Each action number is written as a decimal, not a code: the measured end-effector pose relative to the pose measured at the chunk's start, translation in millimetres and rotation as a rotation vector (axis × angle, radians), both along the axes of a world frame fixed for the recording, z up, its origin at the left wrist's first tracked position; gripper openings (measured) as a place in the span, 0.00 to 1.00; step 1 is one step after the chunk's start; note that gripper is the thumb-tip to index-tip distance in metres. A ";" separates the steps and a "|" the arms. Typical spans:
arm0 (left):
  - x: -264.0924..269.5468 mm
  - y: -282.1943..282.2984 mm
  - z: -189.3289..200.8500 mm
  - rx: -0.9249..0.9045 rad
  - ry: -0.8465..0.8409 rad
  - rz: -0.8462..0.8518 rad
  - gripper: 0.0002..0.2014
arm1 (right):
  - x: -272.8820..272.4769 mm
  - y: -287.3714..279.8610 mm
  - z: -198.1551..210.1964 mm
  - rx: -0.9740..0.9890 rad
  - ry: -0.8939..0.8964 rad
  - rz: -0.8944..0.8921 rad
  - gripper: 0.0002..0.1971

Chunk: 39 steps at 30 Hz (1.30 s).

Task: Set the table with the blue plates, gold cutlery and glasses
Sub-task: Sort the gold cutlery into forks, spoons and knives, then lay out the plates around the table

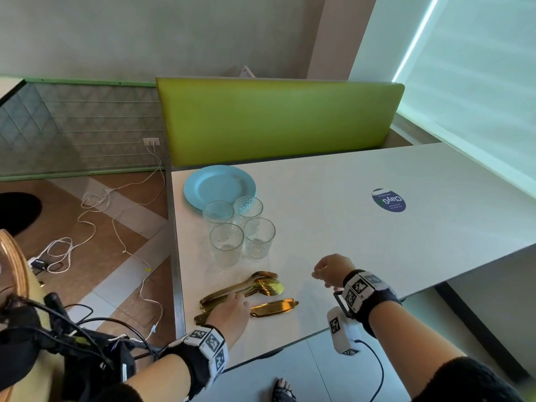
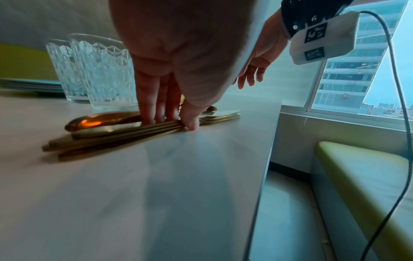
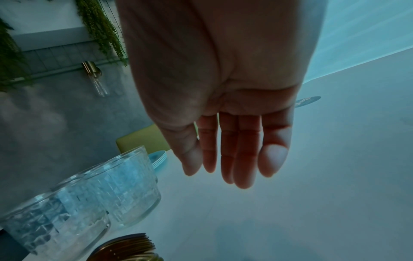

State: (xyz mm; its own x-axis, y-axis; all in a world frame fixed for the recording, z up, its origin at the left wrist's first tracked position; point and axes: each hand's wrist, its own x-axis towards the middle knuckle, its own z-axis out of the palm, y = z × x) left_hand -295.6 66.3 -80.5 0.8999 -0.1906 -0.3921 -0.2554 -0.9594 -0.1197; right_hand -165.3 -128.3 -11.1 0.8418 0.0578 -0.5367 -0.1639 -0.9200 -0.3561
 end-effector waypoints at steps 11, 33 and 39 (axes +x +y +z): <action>12.6 8.0 17.0 -0.163 -0.211 0.052 0.12 | 13.9 11.3 5.5 0.007 -0.017 0.012 0.12; 274.4 191.6 145.1 -0.500 -0.095 0.858 0.09 | 240.7 154.6 18.0 -0.078 -0.001 0.385 0.20; 283.7 232.3 63.2 -0.383 0.143 1.085 0.18 | 265.8 187.4 -28.3 0.050 0.108 0.317 0.24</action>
